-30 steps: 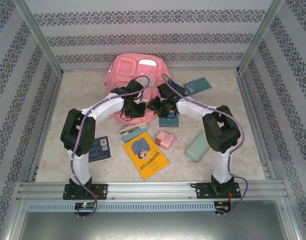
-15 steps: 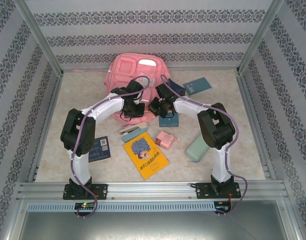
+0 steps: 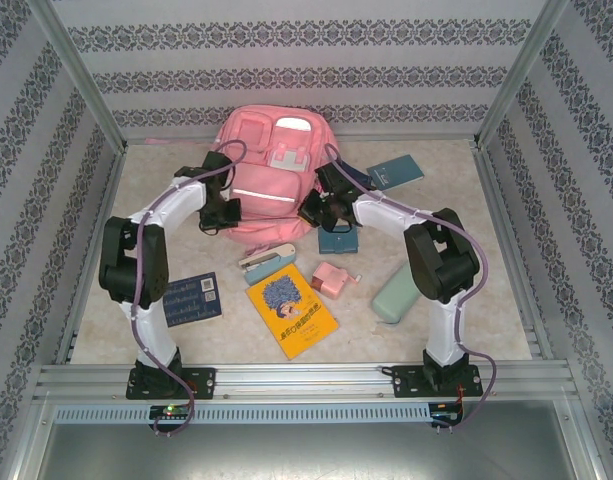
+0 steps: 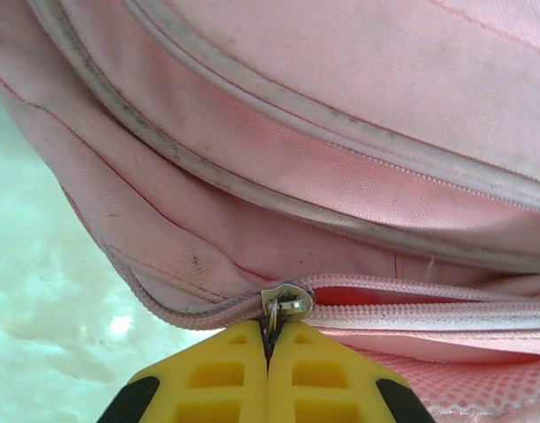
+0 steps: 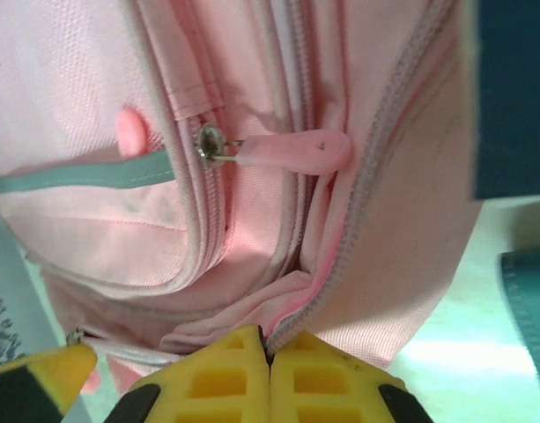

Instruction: Pack books, pencil case, and school supplies into a backpack

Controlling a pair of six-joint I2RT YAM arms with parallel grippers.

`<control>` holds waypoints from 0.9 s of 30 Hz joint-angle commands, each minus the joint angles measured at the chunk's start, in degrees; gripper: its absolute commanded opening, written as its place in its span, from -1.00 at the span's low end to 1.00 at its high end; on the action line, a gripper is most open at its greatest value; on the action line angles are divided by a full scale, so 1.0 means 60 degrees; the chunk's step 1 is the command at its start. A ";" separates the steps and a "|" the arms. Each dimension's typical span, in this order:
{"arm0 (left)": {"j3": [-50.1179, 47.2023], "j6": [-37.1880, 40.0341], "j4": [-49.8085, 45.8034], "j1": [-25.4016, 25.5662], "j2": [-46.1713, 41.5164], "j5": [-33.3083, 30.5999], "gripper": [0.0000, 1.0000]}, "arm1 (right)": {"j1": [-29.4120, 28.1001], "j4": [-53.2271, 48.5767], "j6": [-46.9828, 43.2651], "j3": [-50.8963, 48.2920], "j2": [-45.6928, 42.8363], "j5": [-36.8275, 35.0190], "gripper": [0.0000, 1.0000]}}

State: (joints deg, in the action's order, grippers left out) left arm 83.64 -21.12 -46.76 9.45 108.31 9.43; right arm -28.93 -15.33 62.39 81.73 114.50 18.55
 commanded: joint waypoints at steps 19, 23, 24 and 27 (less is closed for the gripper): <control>-0.1986 -0.0267 0.0154 0.0855 -0.2978 0.0658 -1.00 | 0.1357 -0.2737 -0.2648 0.5532 0.2473 -0.1564 -1.00; -0.1387 -0.1017 0.0647 0.2273 -0.2440 0.0910 -1.00 | 0.1736 -0.3659 -0.3271 0.6589 0.2877 -0.1739 -0.42; -0.1201 -0.1265 0.0846 0.2547 -0.2241 0.1003 -1.00 | 0.1812 -0.3828 -0.3397 0.6654 0.2803 -0.1751 -0.26; -0.0766 -0.1581 0.1433 0.3204 -0.1676 0.0994 -1.00 | 0.1917 -0.3881 -0.3525 0.5885 0.2025 -0.1832 -0.05</control>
State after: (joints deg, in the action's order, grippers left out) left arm 75.57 -26.46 -40.56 25.85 95.90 13.72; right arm -18.06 -36.10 44.40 118.56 130.85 12.16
